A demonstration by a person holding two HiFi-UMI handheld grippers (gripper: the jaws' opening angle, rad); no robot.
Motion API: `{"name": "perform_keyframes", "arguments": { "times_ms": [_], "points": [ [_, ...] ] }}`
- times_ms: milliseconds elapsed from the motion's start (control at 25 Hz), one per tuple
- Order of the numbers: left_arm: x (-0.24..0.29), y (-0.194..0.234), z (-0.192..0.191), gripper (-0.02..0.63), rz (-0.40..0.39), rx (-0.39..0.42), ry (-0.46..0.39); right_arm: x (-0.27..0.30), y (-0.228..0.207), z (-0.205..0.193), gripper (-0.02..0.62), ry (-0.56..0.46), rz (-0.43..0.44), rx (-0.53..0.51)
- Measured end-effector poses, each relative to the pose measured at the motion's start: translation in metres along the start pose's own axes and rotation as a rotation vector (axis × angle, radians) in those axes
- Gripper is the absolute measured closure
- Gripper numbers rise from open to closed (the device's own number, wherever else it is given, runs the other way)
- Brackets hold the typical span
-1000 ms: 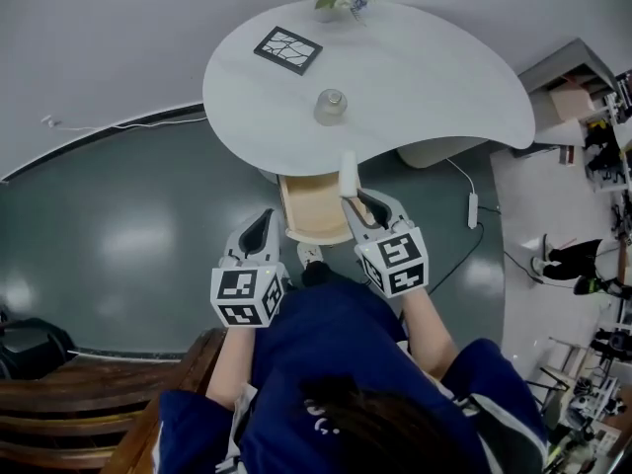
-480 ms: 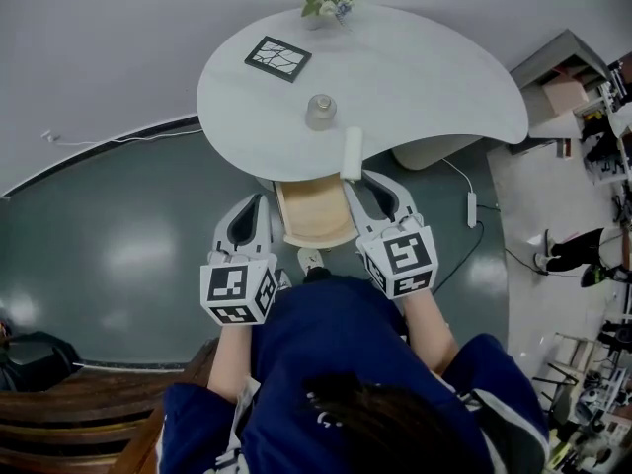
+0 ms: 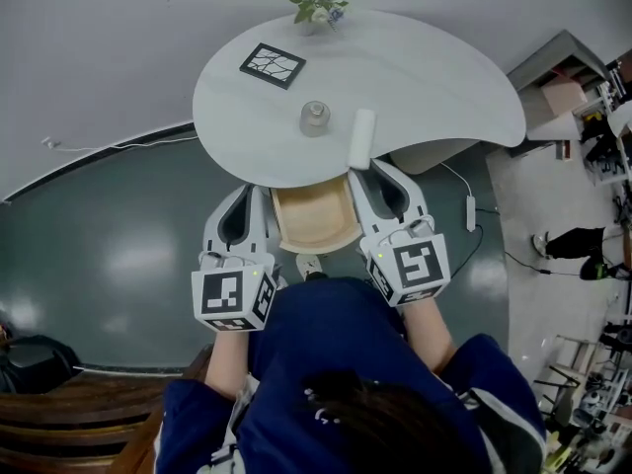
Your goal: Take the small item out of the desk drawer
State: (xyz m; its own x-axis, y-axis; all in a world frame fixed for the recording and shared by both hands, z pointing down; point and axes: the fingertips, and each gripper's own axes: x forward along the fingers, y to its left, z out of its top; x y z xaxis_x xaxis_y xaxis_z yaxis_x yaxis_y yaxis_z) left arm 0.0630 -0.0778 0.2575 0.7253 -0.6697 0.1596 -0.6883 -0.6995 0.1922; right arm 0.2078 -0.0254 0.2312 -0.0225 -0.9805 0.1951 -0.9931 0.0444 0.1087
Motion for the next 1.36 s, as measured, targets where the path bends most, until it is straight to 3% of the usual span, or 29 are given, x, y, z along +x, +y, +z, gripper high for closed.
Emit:
{"name": "perform_keyframes", "arguments": {
  "times_ms": [360, 1360],
  "points": [
    [0.002, -0.021, 0.028, 0.601, -0.011, 0.061, -0.093, -0.004, -0.01, 0.021, 0.495, -0.113, -0.023, 0.0],
    [0.002, -0.033, 0.03, 0.601, -0.035, 0.094, -0.105, -0.006, -0.004, 0.012, 0.497, -0.122, -0.011, -0.009]
  ]
}}
